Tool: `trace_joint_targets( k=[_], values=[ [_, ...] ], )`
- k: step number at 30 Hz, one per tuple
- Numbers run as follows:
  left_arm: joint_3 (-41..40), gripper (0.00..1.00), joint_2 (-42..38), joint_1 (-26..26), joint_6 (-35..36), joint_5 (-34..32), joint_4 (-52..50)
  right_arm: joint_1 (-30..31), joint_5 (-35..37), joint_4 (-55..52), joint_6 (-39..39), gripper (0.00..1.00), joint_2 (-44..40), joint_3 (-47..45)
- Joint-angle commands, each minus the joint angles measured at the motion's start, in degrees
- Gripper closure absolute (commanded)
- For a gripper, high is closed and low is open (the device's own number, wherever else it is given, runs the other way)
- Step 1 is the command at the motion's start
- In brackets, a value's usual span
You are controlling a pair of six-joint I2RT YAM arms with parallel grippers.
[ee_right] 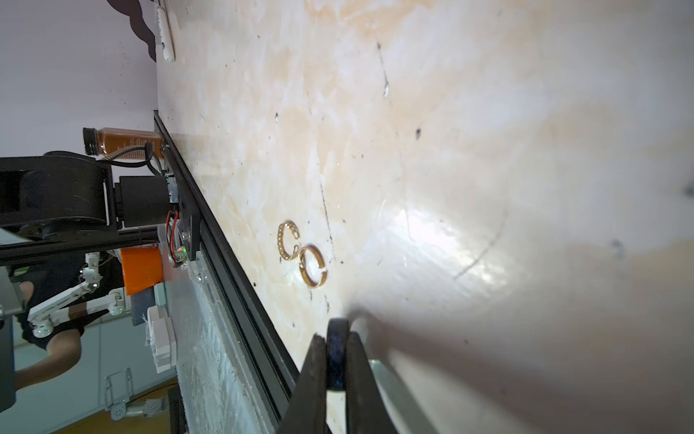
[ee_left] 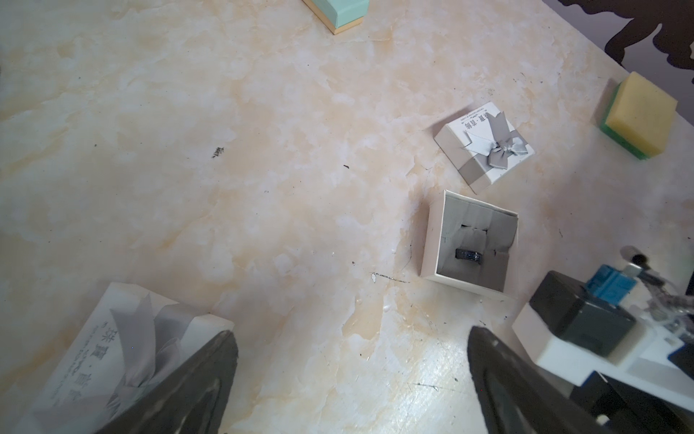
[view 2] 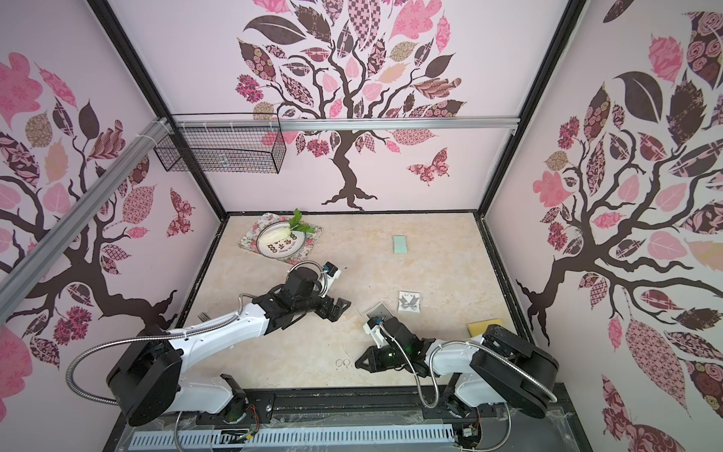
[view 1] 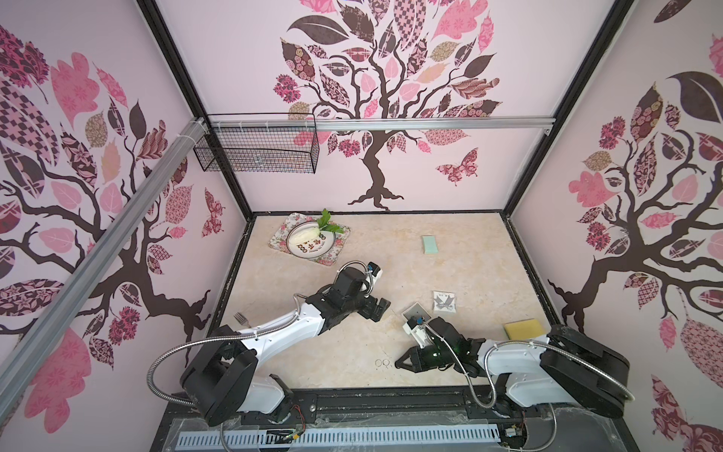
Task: Take the rings out of the lift-off lid box
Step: Place the ring at the center of the board, then take out the ring from the jewelry box.
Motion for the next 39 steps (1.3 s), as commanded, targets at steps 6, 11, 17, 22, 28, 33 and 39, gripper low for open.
trace_joint_targets(
  k=[6, 11, 17, 22, 28, 33, 39],
  values=[
    [-1.6, 0.02, 0.2, 0.1, -0.4, 0.7, 1.8, 0.4, 3.3, 0.4, 5.6, 0.95, 2.3, 0.4],
    [-1.6, 0.02, 0.6, 0.1, -0.5, 1.0, 2.1, 0.5, 4.8, -2.2, 4.6, 0.81, 1.0, 1.0],
    [-1.5, 0.02, 0.9, 0.1, -0.6, 1.3, 2.1, 0.5, 5.1, -3.4, 3.8, 0.67, 0.3, 1.5],
    [-1.5, 0.02, 0.5, 0.1, -0.6, 1.2, 2.1, 0.5, 6.9, -9.3, 1.6, 0.61, -2.6, 3.3],
    [-1.2, 0.02, 0.3, 0.1, -0.2, 0.9, 1.6, 0.5, 11.5, -28.0, -6.2, 0.38, -10.7, 10.3],
    [-0.1, 0.02, 0.9, 0.3, 0.5, 0.8, 0.9, 0.1, 18.1, -48.2, -16.7, 0.0, -17.9, 20.5],
    [1.3, 0.02, 2.7, 0.4, 1.0, 1.7, 0.6, -6.2, 24.2, -55.4, -25.0, 0.0, -22.5, 27.8]
  ],
)
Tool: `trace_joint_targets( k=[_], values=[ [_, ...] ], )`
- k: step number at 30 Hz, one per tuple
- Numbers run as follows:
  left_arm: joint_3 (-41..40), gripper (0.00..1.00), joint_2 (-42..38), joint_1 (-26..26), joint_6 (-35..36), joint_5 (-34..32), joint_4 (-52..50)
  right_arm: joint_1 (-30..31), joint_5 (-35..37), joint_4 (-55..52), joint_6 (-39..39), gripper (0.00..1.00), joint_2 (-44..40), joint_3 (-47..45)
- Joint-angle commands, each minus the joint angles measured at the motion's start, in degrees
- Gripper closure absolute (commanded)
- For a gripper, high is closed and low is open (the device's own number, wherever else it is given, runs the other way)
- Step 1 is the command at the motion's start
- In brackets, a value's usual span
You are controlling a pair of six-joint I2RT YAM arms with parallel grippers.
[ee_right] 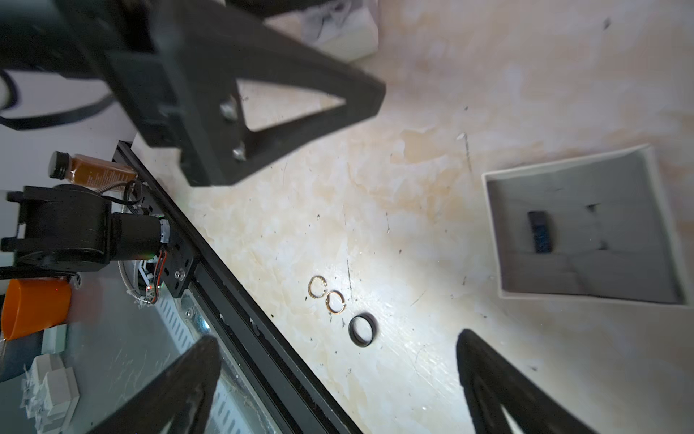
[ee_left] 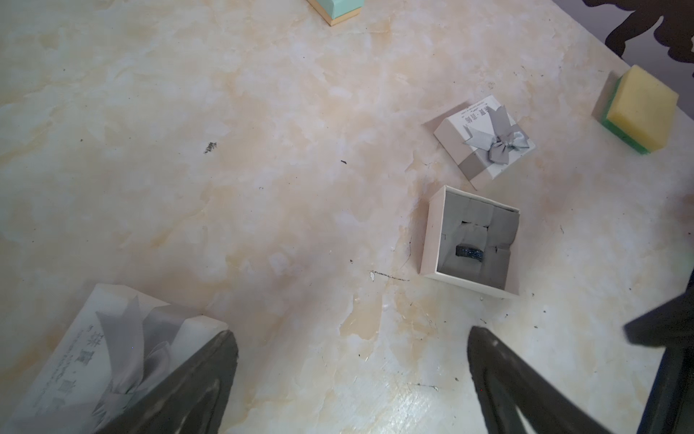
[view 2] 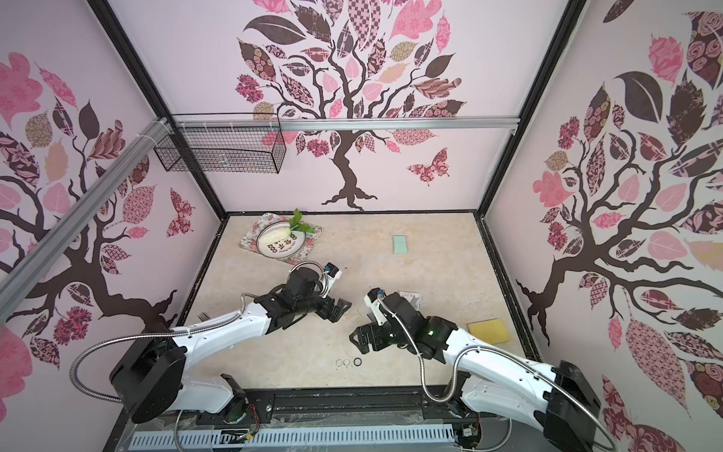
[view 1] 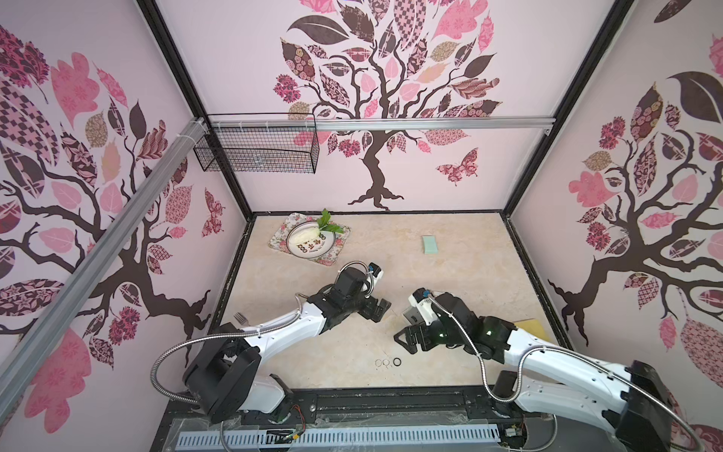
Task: Take the rings out of the lift-off lid box
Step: Take out the ring from the jewelry box.
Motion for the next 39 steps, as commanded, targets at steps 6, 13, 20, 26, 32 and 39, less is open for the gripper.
trace_joint_targets(
  k=[6, 13, 20, 26, 32, 39],
  values=[
    [1.3, 0.02, 1.5, 0.3, 0.3, 1.8, 0.2, -5.7, 11.7, -7.3, -9.7, 0.3, 9.2, 6.6],
    [0.1, 0.02, 0.3, 0.3, 0.0, 1.4, 0.2, -5.8, 15.8, -2.4, -9.3, 0.54, 18.1, 6.3],
    [-0.1, 0.02, 1.0, 0.4, 0.1, 1.8, 0.5, -5.8, 15.1, 1.3, -9.4, 0.62, 21.9, 4.9],
    [-0.1, 0.02, 1.1, 0.5, 0.1, 2.1, 0.6, -5.7, 13.7, 3.2, -9.3, 0.65, 24.2, 4.3],
    [-0.1, 0.02, 1.1, 0.6, 0.2, 2.4, 0.5, -5.8, 14.0, 4.3, -9.2, 0.68, 27.3, 4.1],
    [-0.6, 0.02, 0.3, 0.7, 0.3, 2.5, 0.2, -5.8, 13.7, 3.4, -8.9, 0.76, 31.6, 5.9]
  ],
)
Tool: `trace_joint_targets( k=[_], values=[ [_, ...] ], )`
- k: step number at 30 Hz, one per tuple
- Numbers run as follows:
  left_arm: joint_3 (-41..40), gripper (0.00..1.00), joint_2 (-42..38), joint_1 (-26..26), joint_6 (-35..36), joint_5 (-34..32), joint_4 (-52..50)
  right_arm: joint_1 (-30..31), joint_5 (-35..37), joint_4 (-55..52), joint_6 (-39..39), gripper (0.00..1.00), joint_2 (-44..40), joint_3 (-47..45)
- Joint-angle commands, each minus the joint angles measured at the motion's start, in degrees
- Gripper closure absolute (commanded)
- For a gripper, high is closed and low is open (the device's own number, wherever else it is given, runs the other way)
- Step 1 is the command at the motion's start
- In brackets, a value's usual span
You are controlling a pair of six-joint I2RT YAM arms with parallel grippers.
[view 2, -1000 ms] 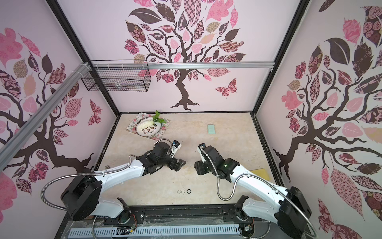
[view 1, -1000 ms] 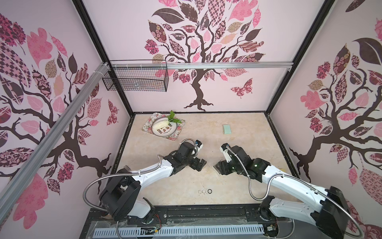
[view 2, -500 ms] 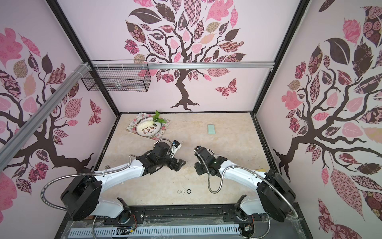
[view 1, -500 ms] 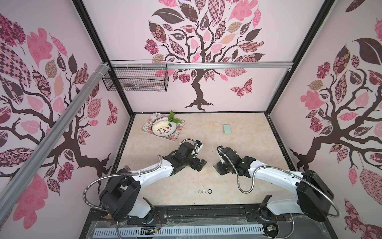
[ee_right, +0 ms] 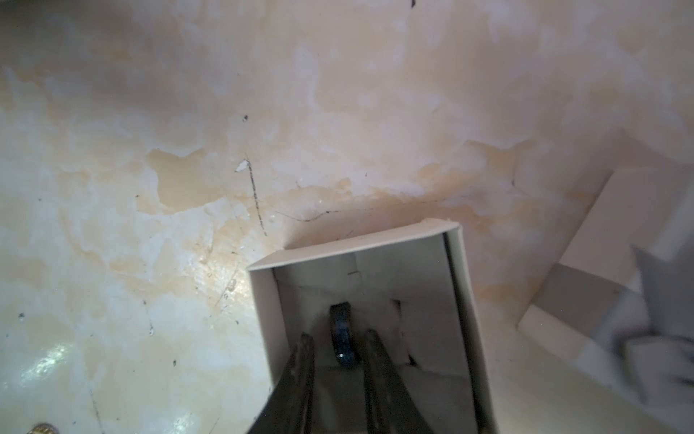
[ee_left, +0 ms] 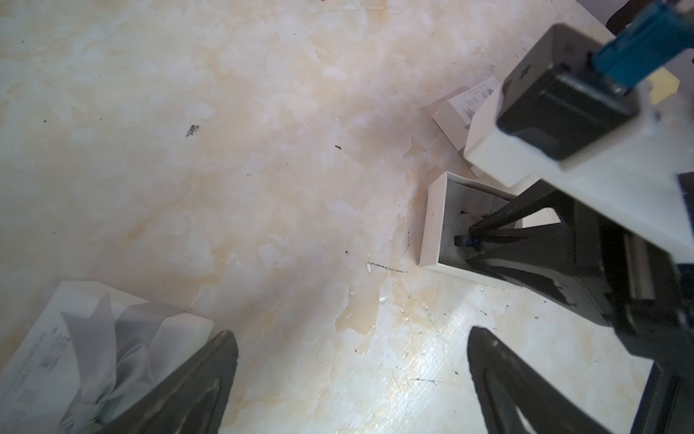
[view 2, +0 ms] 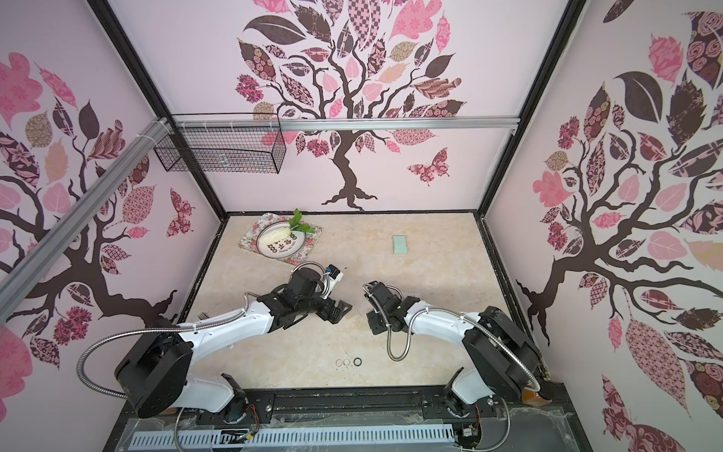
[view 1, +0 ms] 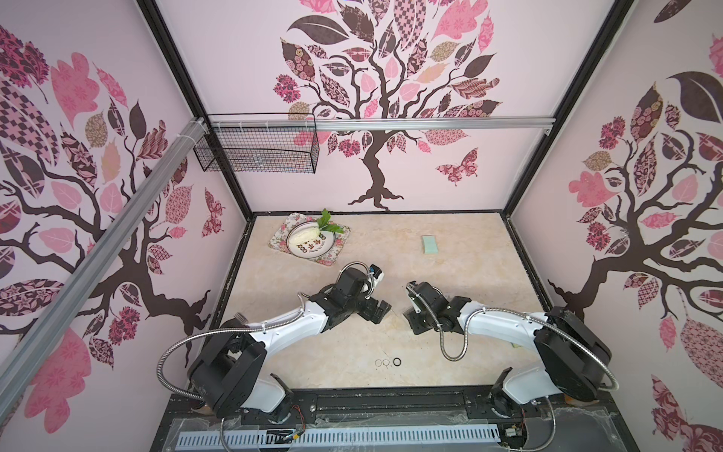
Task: Take the rings out of the lift-off lid box
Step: Take out the ring from the jewelry box.
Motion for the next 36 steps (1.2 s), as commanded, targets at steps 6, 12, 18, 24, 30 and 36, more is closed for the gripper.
trace_joint_targets(
  k=[6, 12, 18, 24, 30, 36],
  values=[
    [-1.0, 0.02, -1.6, 0.3, 0.4, 0.5, -0.1, -0.1, 0.2, -0.6, 0.7, 0.84, 2.4, 2.1],
    [-1.4, 0.02, -1.8, 0.3, 0.4, 0.6, 0.1, -0.1, -1.4, -0.1, 1.5, 0.98, 1.4, 1.9],
    [-1.0, 0.02, -0.8, 0.3, 0.3, 1.1, 0.6, -0.1, -5.5, 1.8, 3.7, 1.0, -0.4, 1.0],
    [0.0, 0.02, 0.9, 0.3, 0.3, 2.5, 1.2, -0.1, -7.9, 3.1, 4.8, 1.0, -2.1, 0.2],
    [1.3, 0.02, 3.9, 0.3, -0.1, 5.9, 2.5, -0.1, -9.5, 4.6, 5.5, 1.0, -3.4, -0.7],
    [2.0, 0.02, 7.2, -0.1, -1.5, 8.5, 5.8, -0.1, -9.7, 4.9, 5.4, 1.0, -3.6, -1.1]
  ],
)
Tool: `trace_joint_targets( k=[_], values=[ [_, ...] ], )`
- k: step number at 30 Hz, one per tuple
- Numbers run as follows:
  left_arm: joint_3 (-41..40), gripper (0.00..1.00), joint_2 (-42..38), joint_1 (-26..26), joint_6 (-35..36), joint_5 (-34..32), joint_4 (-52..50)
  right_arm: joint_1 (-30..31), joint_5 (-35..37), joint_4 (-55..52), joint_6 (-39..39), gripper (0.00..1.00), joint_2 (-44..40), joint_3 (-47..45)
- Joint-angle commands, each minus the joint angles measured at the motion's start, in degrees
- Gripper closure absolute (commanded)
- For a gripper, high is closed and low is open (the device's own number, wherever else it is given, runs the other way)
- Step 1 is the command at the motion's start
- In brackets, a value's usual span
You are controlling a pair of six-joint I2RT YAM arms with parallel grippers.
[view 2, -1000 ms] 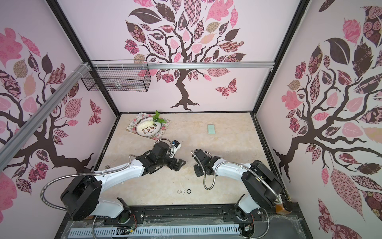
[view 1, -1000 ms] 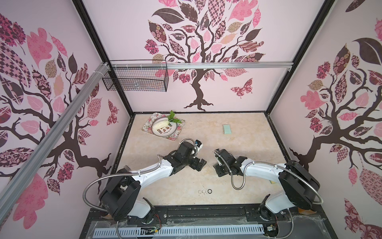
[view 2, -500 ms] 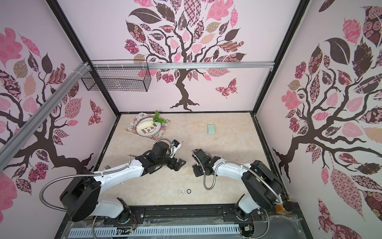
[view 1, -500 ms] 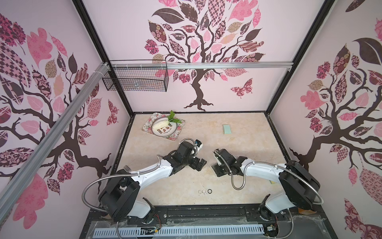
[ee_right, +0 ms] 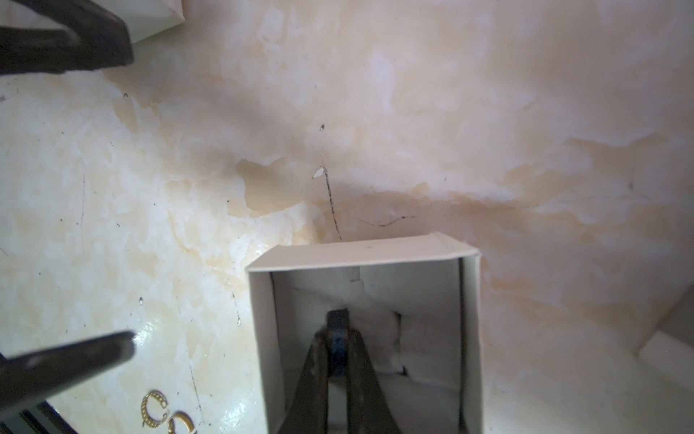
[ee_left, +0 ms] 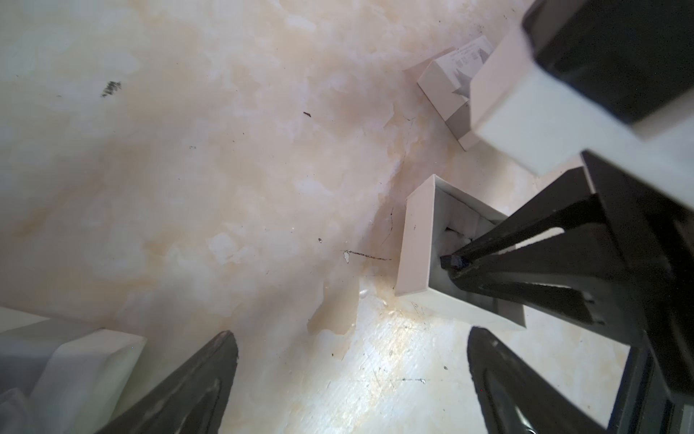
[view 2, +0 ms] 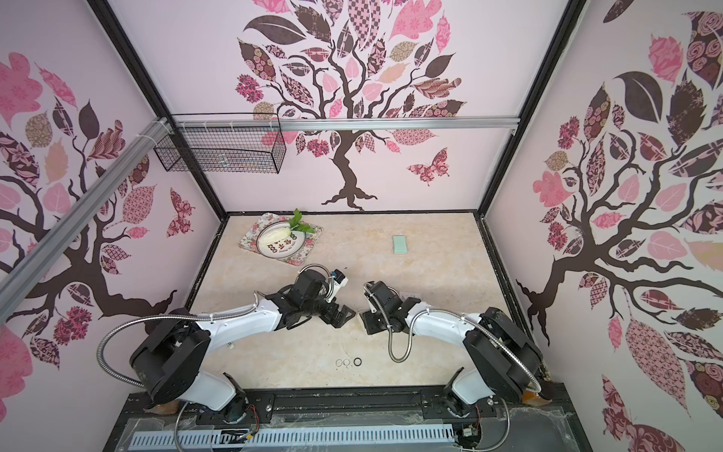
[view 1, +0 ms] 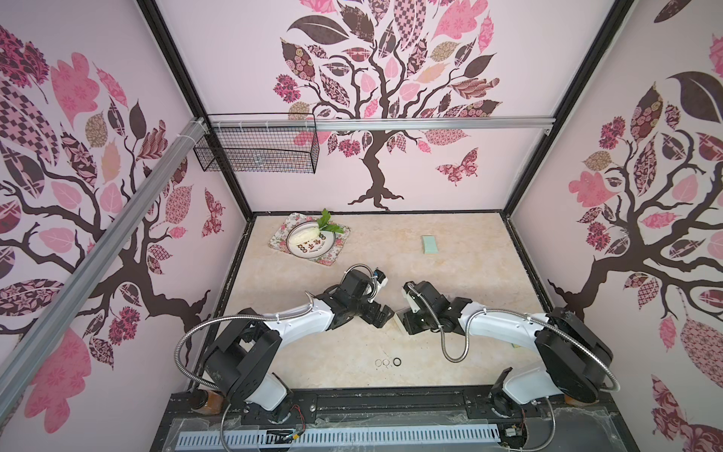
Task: Take the rings out of the lift-off lid box
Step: Take out the ring from the jewelry box.
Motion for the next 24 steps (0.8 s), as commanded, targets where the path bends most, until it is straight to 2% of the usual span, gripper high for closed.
trace_joint_targets(
  k=[1, 14, 24],
  values=[
    [2.2, 0.02, 1.6, -0.2, -1.0, 2.6, 3.7, 0.0, -0.4, 0.4, 0.8, 1.0, -1.9, -0.1],
    [8.2, 0.02, 10.0, -2.4, -0.4, 2.1, 2.8, 1.3, 1.0, 0.5, -0.1, 1.0, -0.8, -0.1],
    [8.7, 0.02, 13.7, -2.4, -0.6, 2.6, 2.2, 1.5, 2.3, 1.3, -0.6, 1.0, -3.5, -1.3]
  ],
)
